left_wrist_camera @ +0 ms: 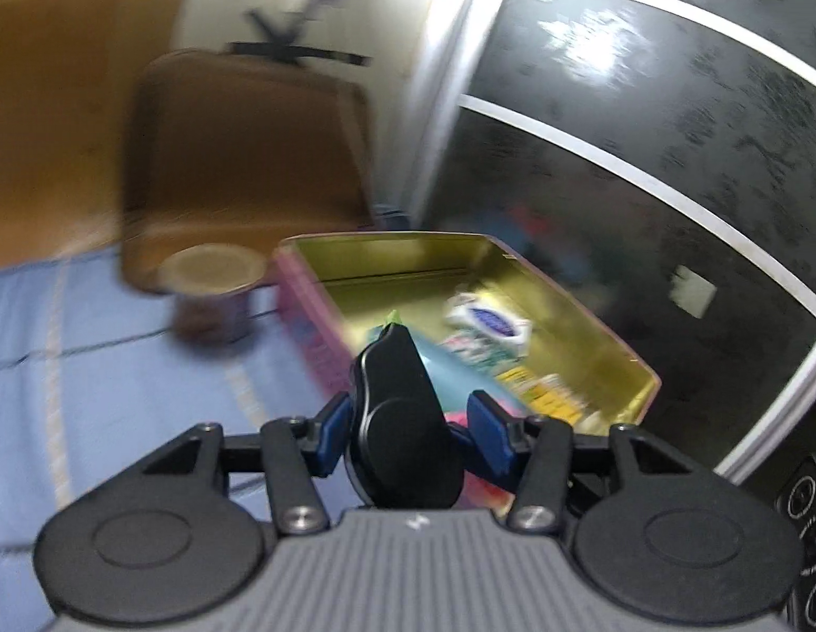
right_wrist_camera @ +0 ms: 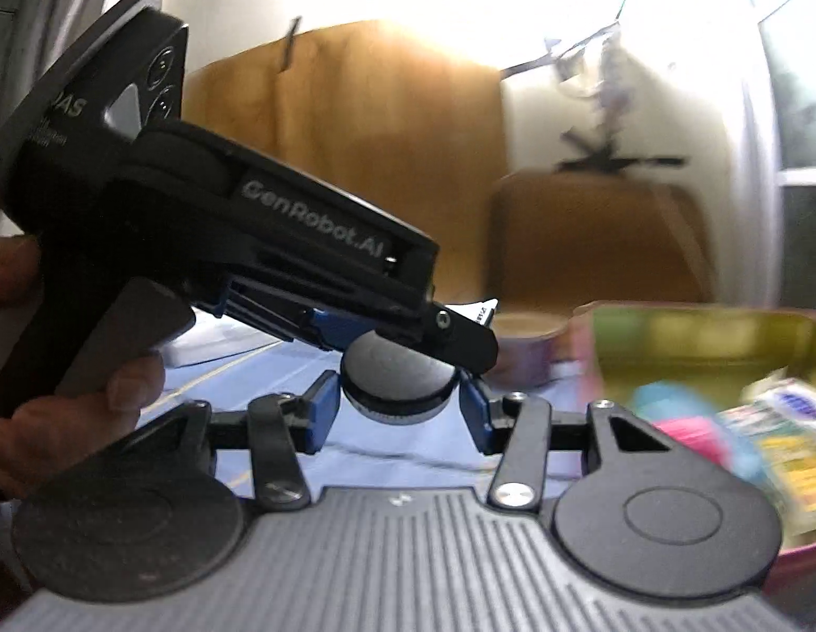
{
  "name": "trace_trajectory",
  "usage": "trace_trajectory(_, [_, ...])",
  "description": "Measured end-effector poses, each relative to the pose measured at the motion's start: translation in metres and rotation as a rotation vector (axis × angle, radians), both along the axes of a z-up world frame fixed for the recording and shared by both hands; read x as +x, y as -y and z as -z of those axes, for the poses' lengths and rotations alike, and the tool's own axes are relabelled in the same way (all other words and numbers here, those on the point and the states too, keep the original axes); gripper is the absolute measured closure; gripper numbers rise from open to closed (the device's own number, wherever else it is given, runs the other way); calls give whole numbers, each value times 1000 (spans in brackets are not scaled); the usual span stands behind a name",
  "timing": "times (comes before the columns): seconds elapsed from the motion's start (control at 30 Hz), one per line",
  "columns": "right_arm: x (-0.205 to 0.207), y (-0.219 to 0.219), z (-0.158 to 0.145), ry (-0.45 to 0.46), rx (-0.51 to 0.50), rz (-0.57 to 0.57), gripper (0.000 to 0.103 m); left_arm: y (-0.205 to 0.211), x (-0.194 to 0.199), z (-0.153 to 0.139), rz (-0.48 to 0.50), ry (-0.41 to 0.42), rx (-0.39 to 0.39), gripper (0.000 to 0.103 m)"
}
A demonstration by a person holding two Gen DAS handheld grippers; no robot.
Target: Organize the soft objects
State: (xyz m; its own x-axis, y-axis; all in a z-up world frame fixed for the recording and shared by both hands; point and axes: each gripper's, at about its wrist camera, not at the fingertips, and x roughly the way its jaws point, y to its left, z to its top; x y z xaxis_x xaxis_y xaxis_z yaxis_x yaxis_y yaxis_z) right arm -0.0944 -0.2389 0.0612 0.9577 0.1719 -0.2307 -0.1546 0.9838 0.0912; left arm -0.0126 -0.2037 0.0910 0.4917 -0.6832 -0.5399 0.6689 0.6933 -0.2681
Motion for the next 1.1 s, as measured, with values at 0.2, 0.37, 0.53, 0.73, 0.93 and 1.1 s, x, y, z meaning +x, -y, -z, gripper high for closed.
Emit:
trace_trajectory(0.2, [-2, 51, -4, -6, 9, 160, 50, 73, 6, 6, 85, 19, 22, 54])
trace_trajectory(0.37, [10, 91, 4, -62, 11, 267, 50, 116, 18, 20, 92, 13, 59, 51])
trace_trajectory(0.53, [24, 105, 15, -107, -48, 353, 47, 127, 25, 23, -20, 58, 110, 26])
trace_trajectory(0.73, [9, 116, 16, -85, 13, 399, 43, 98, 18, 7, -100, 129, 56, 11])
trace_trajectory(0.93, [-9, 119, 13, -54, 163, 413, 31, 67, 2, -3, -148, 194, 57, 2])
trace_trajectory(1.1, [-23, 120, 10, -57, 311, 428, 23, 44, -14, -2, -155, 231, 82, 1])
